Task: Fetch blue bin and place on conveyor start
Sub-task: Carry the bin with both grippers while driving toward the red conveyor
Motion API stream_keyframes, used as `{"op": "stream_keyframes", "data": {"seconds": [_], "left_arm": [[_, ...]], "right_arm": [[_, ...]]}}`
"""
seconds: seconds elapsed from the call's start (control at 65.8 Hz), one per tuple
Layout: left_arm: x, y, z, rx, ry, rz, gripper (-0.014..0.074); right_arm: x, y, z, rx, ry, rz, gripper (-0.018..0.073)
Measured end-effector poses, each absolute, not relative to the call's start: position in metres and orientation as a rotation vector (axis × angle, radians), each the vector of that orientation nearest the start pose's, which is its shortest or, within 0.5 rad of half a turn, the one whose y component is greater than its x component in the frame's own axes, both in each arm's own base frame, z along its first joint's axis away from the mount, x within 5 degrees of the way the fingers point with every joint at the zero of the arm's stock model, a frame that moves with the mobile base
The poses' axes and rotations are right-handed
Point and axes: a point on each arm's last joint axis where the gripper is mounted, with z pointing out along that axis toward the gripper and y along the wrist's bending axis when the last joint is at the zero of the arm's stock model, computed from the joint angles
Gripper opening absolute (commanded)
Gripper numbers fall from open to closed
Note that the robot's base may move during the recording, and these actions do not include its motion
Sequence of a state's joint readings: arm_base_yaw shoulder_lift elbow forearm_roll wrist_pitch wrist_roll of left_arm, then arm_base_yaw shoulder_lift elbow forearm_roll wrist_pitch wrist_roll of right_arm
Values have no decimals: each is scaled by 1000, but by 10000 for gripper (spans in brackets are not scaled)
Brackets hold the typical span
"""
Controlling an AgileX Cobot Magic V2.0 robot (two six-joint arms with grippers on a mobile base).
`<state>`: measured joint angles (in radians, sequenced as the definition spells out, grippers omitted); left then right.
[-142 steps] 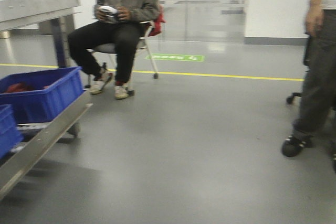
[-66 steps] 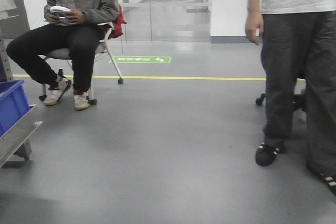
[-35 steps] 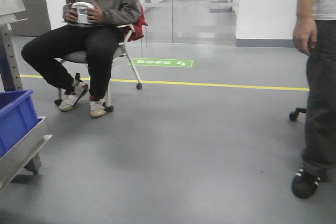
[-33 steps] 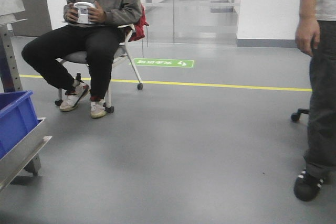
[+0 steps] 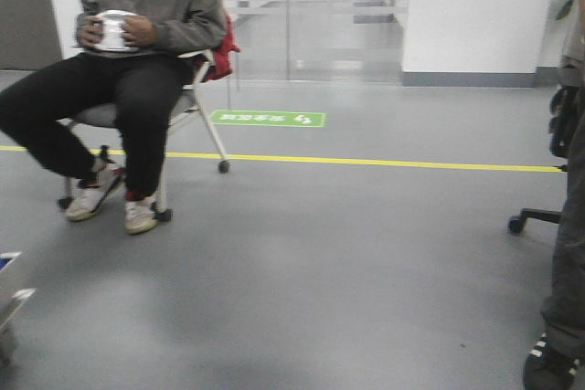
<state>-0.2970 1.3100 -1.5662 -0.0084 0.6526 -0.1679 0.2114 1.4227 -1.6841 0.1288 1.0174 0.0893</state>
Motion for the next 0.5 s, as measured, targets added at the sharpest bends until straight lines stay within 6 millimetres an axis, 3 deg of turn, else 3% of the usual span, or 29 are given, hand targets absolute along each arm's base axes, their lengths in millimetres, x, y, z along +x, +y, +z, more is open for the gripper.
{"op": "stream_keyframes", "data": {"seconds": [0.501], "left_arm": [[268, -82, 483, 124, 1890, -312, -111]], "right_arm": [[305, 76, 447, -115, 2257, 333, -151]]}}
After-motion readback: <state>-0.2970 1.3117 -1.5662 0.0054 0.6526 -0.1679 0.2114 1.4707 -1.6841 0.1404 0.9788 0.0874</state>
